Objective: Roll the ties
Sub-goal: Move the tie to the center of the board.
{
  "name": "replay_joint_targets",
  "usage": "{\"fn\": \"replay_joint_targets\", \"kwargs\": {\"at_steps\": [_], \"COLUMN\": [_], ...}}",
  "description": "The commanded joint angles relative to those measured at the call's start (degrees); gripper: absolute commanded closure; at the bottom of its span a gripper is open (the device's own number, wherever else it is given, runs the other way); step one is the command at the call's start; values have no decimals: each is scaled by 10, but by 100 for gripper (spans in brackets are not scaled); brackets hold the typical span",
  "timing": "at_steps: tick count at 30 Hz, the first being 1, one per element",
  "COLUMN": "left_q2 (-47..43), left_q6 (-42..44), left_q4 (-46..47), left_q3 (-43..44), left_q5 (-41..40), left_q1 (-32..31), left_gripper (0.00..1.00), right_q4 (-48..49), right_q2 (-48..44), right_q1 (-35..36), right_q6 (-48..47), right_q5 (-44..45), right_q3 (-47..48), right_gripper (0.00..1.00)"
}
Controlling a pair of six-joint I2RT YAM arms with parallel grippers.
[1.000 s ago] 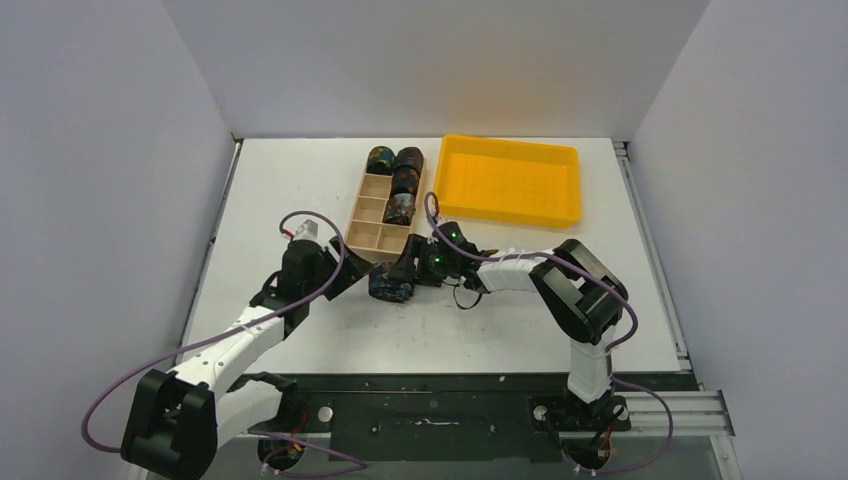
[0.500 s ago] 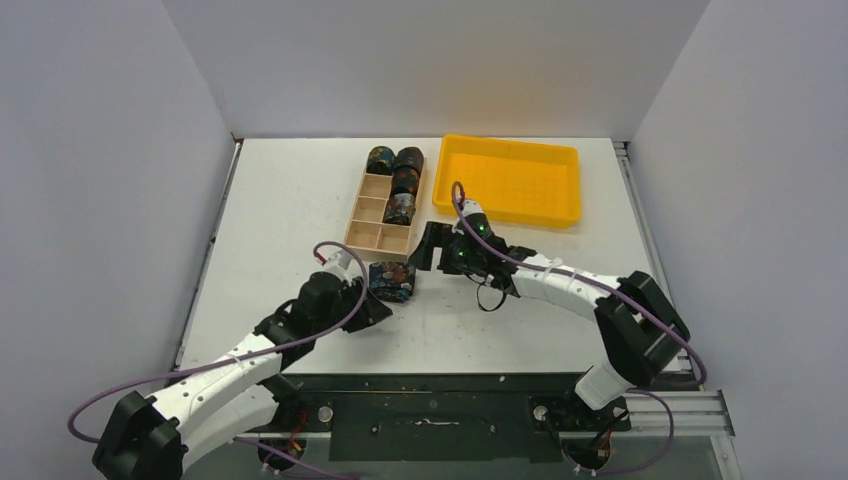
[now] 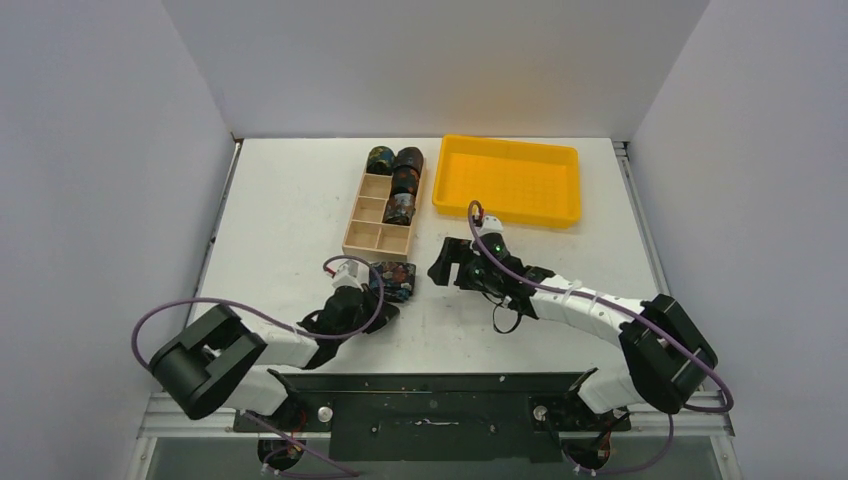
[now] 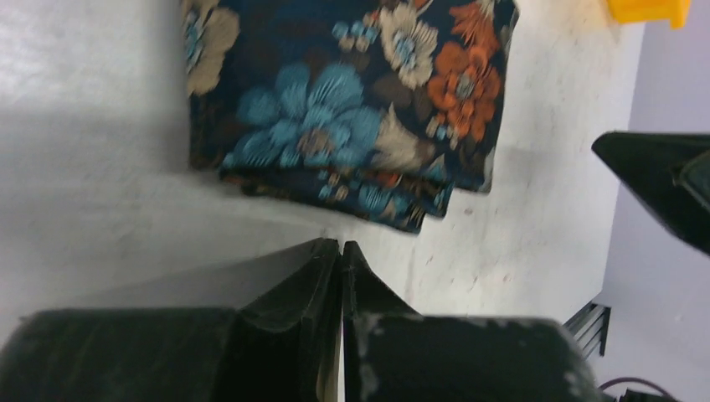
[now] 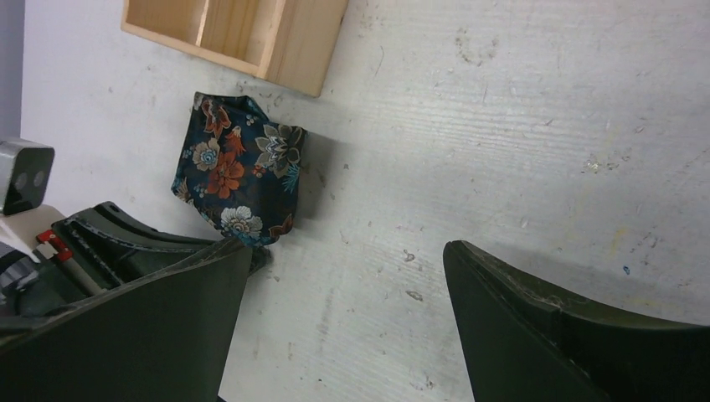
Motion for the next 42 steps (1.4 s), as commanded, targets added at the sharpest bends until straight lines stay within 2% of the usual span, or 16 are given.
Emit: {"fn": "replay_joint_targets", "kwargs": {"at_steps": [1,5,10,13,19,25,31,33,35,37,39,40,42], "left_q2": [98,181,244,259,260,215,88,12,-87,-197,-290,-324,-367], "left_q6": [-27,-55,-64,-57,-28,4,5,6,15,36,62,71,90], "left_q4": [132,197,239,245,227,221,150,87,-31,-195,-328,-368,-386], "left_q3": [27,37,57,66,75,47,-4,-19,-10,29,74,90,109], "left_q5": [-50,-63,-52,-42,-24,26,88,97,81,16,-71,-104,-113], "left_q1": [-1,6,27,46,82,63,26,20,19,20,24,31,69], "left_gripper": [99,100,100,100,100,96,86,81,74,59,33,23,13], "right_q4": [30,100,100,154,160,164,184,182,179,180,182,184,190], "right_q2": [-36,-52,13,39,71,91,126,133,139,143,146,149,157], "right_q1": [6,-4,-29,-42,-43,-46,-48,-48,-47,-46,-46,-45,-43], "right_q6": [24,55,54,82,75,79,89,88,82,79,76,76,80], "right_q5": [79,61,-62,-114,-124,-130,-142,-141,-138,-133,-129,-128,-130], "right_q3": [-18,-63,-25,-35,-13,3,26,38,48,56,61,63,66], "right_gripper": [11,10,0,9,10,10,10,10,10,10,10,10,10]}}
